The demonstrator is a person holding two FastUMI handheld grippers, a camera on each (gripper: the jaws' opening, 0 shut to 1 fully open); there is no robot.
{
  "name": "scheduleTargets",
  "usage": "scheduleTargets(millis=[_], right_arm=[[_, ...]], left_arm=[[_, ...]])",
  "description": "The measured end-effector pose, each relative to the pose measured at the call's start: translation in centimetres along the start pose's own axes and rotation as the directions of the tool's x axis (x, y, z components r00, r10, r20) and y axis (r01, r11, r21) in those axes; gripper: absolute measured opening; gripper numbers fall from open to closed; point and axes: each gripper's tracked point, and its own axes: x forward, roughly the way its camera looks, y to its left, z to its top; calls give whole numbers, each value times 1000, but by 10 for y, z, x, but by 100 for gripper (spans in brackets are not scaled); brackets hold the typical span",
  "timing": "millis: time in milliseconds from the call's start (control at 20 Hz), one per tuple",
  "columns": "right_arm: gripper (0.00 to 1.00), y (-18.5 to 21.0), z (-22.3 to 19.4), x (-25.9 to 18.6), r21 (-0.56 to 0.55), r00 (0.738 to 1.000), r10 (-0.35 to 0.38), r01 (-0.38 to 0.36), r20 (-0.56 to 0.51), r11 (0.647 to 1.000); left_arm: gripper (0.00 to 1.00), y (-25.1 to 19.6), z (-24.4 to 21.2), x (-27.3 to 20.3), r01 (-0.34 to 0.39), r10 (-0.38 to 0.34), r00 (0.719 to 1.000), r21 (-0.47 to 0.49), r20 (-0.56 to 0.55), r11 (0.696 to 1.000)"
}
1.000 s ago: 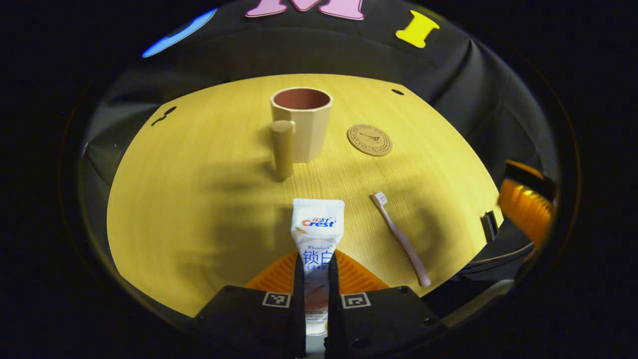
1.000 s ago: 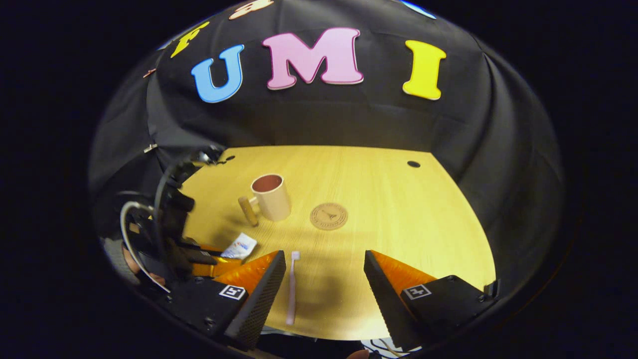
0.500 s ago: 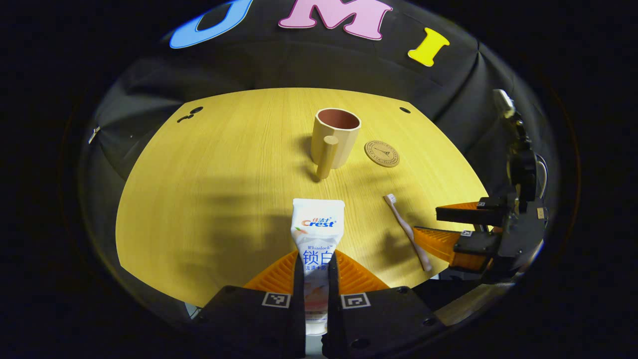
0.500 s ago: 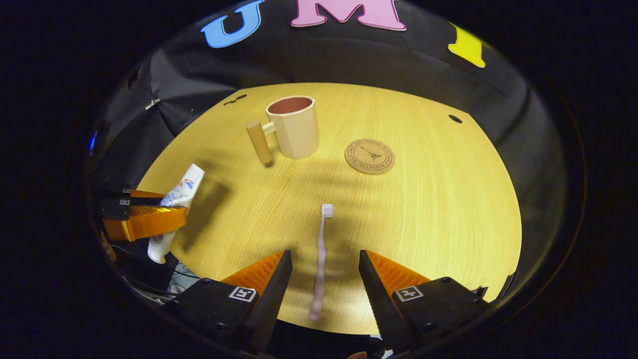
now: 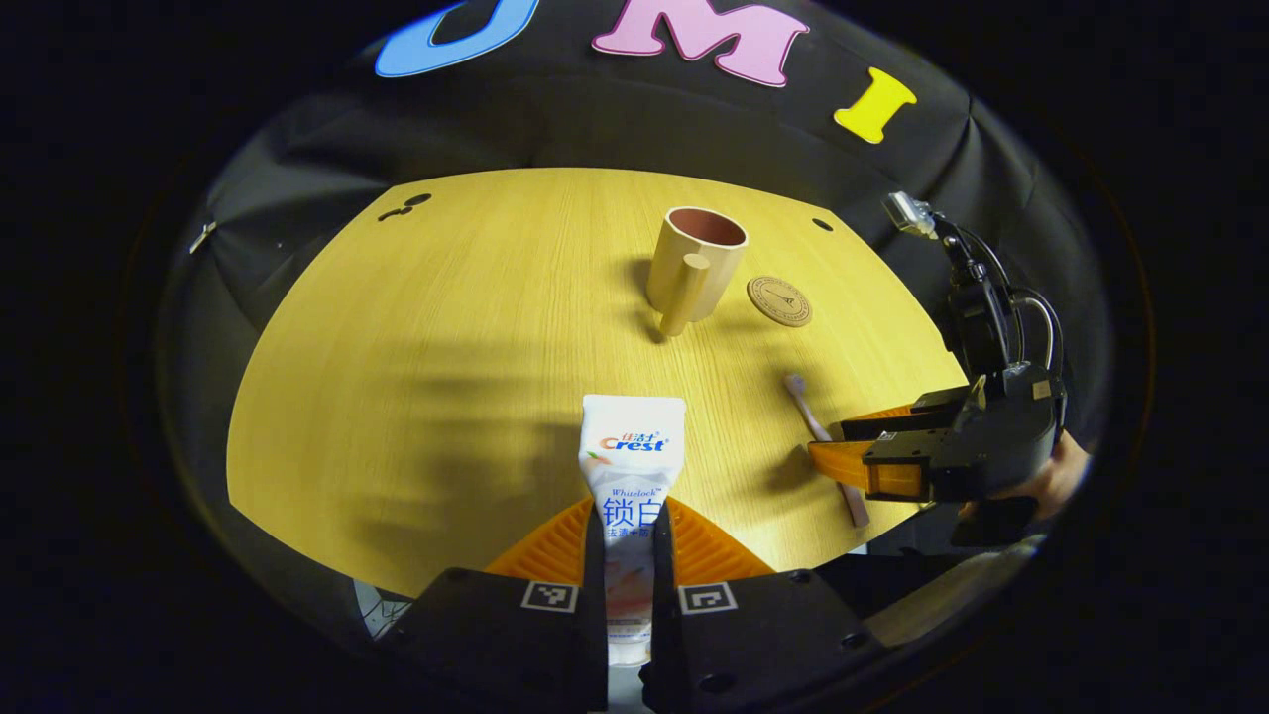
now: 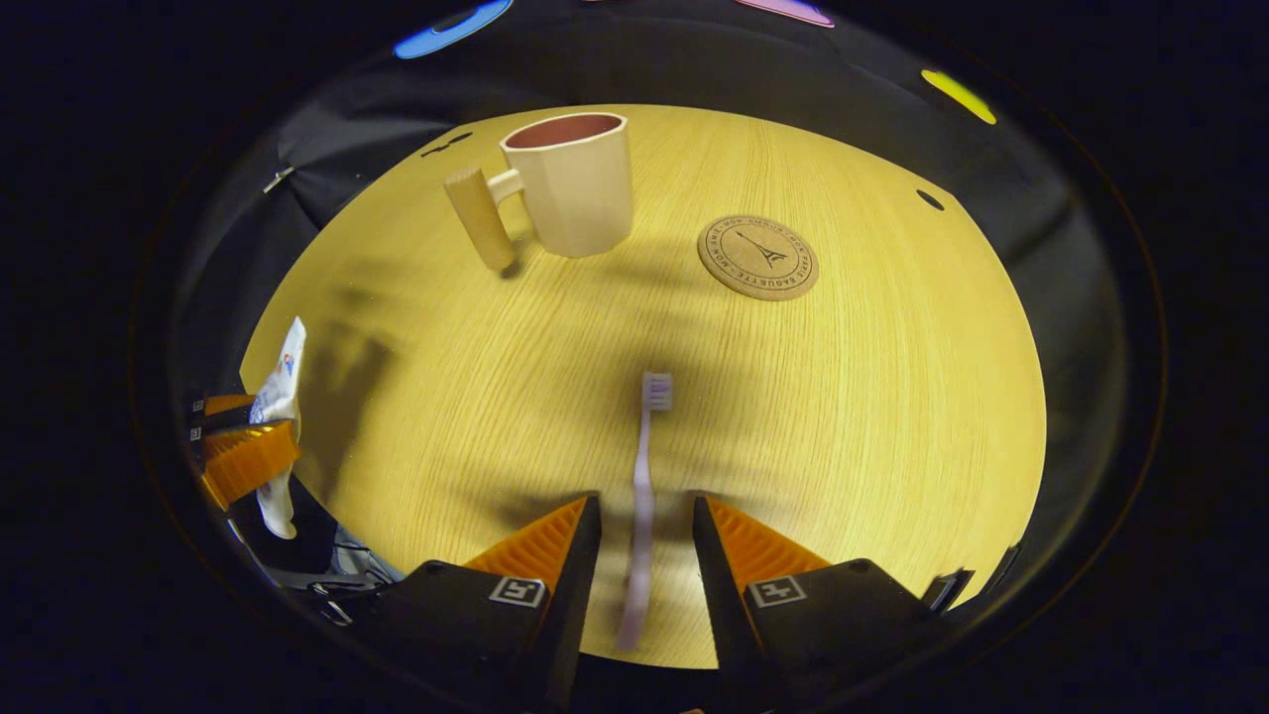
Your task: Put the toothbrush and toothpaste on the desktop into the cup, then pick up the cup and place it on the coaster on the desktop.
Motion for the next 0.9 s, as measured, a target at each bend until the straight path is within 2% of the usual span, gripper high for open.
scheduleTargets(millis=[50, 250, 350, 400, 450, 500, 600, 700, 900], right_arm=[[56, 0, 4, 1, 4, 1000, -1, 1, 10, 1000], [49, 0, 2, 1, -31, 1000, 14, -14, -11, 999], [17, 4, -1, -1, -58, 999, 22, -23, -28, 998], [25, 5, -3, 0, -70, 999, 22, -24, -35, 997], [9, 7, -1, 1, -88, 999, 27, -29, -29, 996], [6, 6, -1, -1, -93, 999, 35, -37, -29, 995], [6, 7, 1, 0, -62, 997, 72, -73, -6, 995], [6, 9, 9, -6, -7, 989, 132, -131, 65, 991], [6, 11, 31, -32, -5, 948, 233, -238, 217, 971]], left_arm=[[22, 0, -2, 0, -1, 1, 1000, -7, -2, 1000], [22, 0, -4, -1, -11, 11, 1000, -42, -3, 999], [22, 0, -6, 0, -18, 18, 1000, -64, -3, 998], [22, 0, -6, -1, -22, 22, 1000, -74, -2, 997], [22, 0, -6, -2, -28, 28, 1000, -83, 1, 996], [22, 0, -5, -2, -32, 33, 999, -91, 4, 995], [22, 0, -2, -4, -35, 38, 999, -113, 22, 993], [22, -2, 4, -9, -23, 30, 998, -130, 53, 991], [23, -5, 22, -27, -22, 41, 990, -140, 134, 990]])
